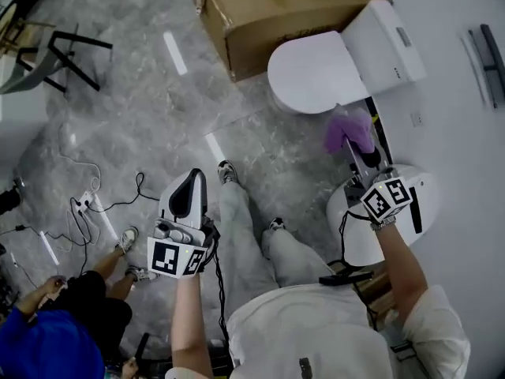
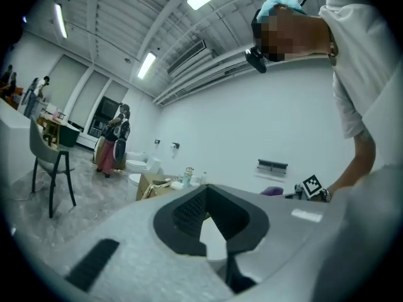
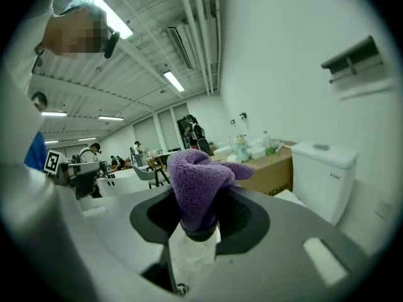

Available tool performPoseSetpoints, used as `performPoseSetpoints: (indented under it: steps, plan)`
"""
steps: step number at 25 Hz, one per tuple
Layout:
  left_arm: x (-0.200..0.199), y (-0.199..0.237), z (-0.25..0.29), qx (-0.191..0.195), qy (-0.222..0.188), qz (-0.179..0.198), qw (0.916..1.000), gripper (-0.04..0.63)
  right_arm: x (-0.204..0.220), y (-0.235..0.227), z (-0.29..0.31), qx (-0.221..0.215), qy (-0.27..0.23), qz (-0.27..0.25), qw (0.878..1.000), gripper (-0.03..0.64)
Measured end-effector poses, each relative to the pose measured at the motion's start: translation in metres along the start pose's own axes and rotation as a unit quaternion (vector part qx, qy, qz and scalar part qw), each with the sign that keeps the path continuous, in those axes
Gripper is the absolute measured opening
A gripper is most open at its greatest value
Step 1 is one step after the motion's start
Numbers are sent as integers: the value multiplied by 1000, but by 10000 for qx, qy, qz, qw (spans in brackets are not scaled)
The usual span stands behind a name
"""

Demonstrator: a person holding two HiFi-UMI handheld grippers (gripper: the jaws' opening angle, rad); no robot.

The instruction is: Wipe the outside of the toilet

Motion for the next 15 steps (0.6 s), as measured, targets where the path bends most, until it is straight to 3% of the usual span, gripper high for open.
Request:
performPoseSetpoints:
  steps: [5,8,11,15]
  plan:
    - [-88,-23,-3,451,189,219,9986,5,-98,46,-27,-253,-430,-744,9960,143]
    - [-132,-18,-8,638,219,300,9973,5,-146,72,-25,-316,-594,-755,9949,143]
    - [-166,2,-3,462,-6,332,9984,5,-186,92,-13,-100,-751,-826,9937,143]
    - [-201,42,24,150,-618,68,9980,5,-228,107,3,342,-1118,-934,9887,143]
Point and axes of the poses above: the fingertips, and each gripper's own axes: z forward along the fingers, y to its left, x out of its underside, the point moved 10 cm from there along -z, backward along the fingers, and after that the axes turned 14 degrees about x, right-handed, at the moved point
